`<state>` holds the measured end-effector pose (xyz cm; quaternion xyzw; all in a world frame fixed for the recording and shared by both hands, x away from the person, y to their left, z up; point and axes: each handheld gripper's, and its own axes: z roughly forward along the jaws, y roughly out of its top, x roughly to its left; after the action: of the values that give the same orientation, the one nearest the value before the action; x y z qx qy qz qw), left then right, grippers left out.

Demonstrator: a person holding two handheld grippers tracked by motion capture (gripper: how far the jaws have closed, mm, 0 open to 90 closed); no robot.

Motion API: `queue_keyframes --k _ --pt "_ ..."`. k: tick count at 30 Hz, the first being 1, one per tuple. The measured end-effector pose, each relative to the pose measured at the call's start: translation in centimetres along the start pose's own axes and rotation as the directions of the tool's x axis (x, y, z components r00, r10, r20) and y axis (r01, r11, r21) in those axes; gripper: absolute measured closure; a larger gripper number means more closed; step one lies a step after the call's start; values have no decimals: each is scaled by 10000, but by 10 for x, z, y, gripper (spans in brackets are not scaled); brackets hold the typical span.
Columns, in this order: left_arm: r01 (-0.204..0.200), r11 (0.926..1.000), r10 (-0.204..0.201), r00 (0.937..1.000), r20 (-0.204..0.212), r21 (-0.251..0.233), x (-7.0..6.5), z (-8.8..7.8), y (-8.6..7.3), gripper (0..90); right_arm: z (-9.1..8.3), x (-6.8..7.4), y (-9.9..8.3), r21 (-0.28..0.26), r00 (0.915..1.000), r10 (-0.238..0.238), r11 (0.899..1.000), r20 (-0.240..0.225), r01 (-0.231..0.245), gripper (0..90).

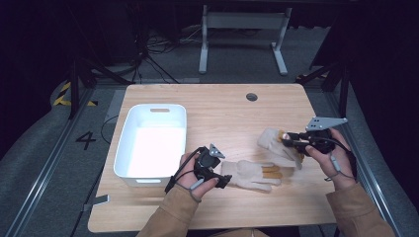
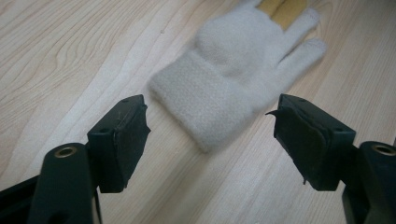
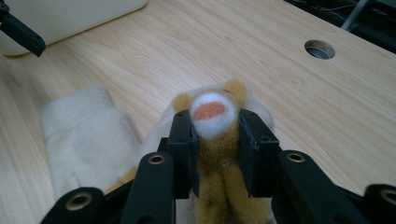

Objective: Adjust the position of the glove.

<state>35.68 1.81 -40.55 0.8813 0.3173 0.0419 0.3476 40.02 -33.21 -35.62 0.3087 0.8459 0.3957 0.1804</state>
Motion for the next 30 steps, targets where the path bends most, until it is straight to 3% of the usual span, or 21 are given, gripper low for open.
queue_keyframes --k 10,18,26,30 --pt "-107 9998 107 9999 32 138 1 -3 0 308 0 15 8 -10 9974 -408 9992 -586 408 695" --pt "-93 9999 93 9999 86 101 1 -4 0 312 5 27 13 -61 9905 -689 9976 -1193 687 694" --pt "-207 9997 206 9998 45 122 2 -5 0 323 14 39 16 -148 9780 -887 9961 -1888 874 694" --pt "-208 9998 207 9998 49 80 2 -5 0 325 19 46 17 -341 9659 -1076 9942 -2355 1025 693"
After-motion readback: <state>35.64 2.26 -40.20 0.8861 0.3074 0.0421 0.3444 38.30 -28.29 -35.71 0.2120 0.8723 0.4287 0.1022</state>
